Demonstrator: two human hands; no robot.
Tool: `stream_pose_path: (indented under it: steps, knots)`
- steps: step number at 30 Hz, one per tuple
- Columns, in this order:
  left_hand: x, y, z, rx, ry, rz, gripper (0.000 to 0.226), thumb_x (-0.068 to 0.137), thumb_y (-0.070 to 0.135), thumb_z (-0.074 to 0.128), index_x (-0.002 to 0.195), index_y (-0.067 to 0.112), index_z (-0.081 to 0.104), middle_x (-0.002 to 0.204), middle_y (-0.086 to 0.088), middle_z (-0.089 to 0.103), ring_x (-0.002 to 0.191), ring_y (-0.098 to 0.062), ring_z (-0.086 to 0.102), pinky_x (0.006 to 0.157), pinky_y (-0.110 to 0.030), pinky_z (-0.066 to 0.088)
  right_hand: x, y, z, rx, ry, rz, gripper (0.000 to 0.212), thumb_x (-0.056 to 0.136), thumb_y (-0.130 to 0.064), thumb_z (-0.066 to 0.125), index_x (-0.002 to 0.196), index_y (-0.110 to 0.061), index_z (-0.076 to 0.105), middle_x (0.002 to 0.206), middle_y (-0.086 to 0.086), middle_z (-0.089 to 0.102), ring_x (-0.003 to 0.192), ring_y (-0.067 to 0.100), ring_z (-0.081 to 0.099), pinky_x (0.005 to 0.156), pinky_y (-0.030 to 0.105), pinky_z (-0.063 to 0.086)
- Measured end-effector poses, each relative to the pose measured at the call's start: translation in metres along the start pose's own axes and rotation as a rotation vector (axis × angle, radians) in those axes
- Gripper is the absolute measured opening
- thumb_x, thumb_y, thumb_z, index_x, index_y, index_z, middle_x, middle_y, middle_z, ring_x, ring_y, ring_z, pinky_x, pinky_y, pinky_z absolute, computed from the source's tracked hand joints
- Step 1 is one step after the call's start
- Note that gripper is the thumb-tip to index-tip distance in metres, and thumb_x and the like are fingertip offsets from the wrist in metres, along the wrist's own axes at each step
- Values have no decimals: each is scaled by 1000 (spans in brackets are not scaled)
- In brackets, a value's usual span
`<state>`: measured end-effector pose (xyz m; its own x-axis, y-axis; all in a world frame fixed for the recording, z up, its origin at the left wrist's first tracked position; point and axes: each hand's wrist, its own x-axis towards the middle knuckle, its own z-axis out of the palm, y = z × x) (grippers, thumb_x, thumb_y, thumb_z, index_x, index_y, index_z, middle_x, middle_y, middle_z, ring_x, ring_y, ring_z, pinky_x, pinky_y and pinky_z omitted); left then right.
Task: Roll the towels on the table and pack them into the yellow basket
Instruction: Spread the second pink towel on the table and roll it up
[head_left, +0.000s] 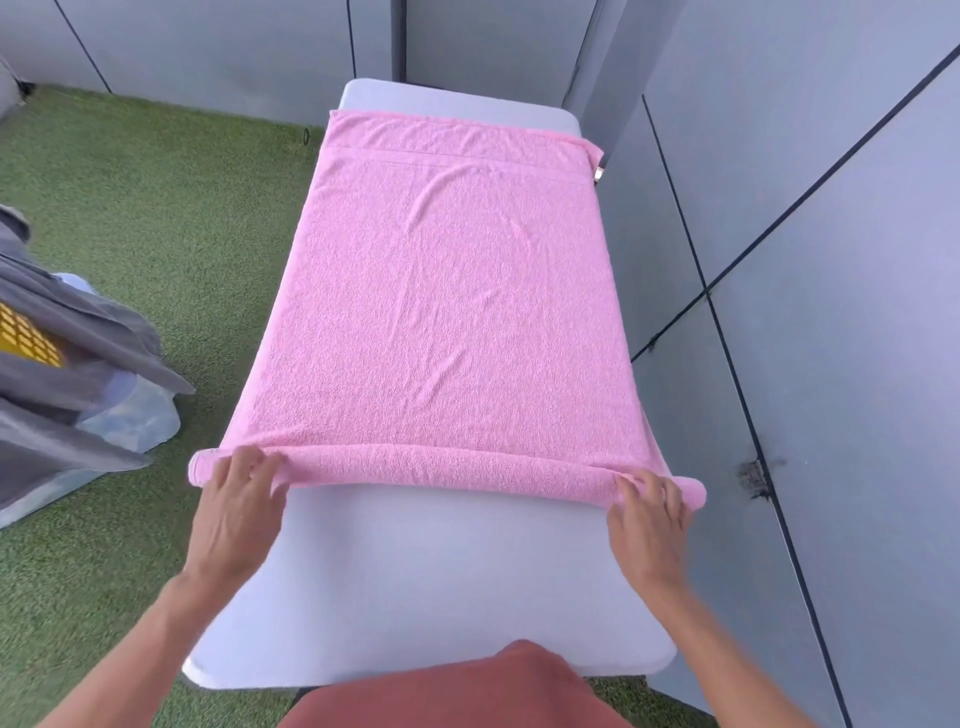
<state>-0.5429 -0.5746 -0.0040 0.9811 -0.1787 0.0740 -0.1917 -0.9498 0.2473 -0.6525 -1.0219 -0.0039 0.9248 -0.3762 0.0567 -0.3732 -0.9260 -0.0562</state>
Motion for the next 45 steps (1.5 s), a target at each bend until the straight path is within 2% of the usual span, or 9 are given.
stream_pose_path:
  steps: [3,8,15,20,25,29,34,39,45]
  knots:
    - [-6,4,7,33,-64,43,61,67,0,79,121,0,53,113,-19,51,96,-41,46,73,-53,48,3,0,9,65,-53,-47,56,69,-3,74,123,-7,57,121,8,54,112,30,41,99,44,39]
    - [27,3,6,-52,-113,-45,42,72,-10,72,112,0,61,105,-19,58,93,-43,52,76,-57,47,34,-2,13,206,-145,-16,47,71,23,57,115,5,60,109,18,61,108,41,49,100,36,29]
    - [12,-19,-6,-25,-316,-50,26,91,10,58,116,12,64,113,-4,60,108,-29,52,80,-47,47,25,17,-18,202,-441,-101,36,88,5,52,122,-3,59,119,12,61,114,29,50,95,31,35]
    - [19,-18,-10,-239,-409,-210,30,90,6,61,119,7,63,112,-14,59,101,-31,55,87,-38,41,30,25,-29,568,-447,156,33,81,1,65,108,-17,60,114,-6,58,108,12,55,73,2,35]
    - [21,-2,-4,-108,-20,-152,14,83,0,66,93,9,69,97,-12,51,87,-34,45,71,-45,39,20,3,-12,306,-41,74,16,84,-2,65,94,-14,67,109,4,51,111,29,45,94,33,37]
    - [-9,8,10,-6,37,-10,54,67,-23,59,115,0,58,105,-19,50,85,-36,45,69,-51,45,-4,1,0,57,8,-37,48,78,-12,72,124,-13,60,126,7,54,118,31,42,104,44,32]
    - [-14,5,25,98,-77,66,72,72,-6,69,138,-6,40,130,-23,45,120,-42,43,104,-49,35,11,2,8,106,-69,-58,55,73,-1,75,124,-4,56,119,10,56,115,37,46,104,47,36]
    - [25,7,10,25,-131,35,50,69,-13,69,114,3,56,106,-14,58,97,-37,52,80,-49,46,39,-2,8,116,-176,-44,43,73,3,72,114,-3,60,108,12,59,108,38,50,99,48,39]
    - [20,-9,5,20,-322,28,34,78,-8,64,110,2,64,102,-12,63,98,-36,56,82,-48,47,23,12,2,114,-292,-102,39,83,-2,64,122,-4,58,112,10,60,113,34,49,101,41,35]
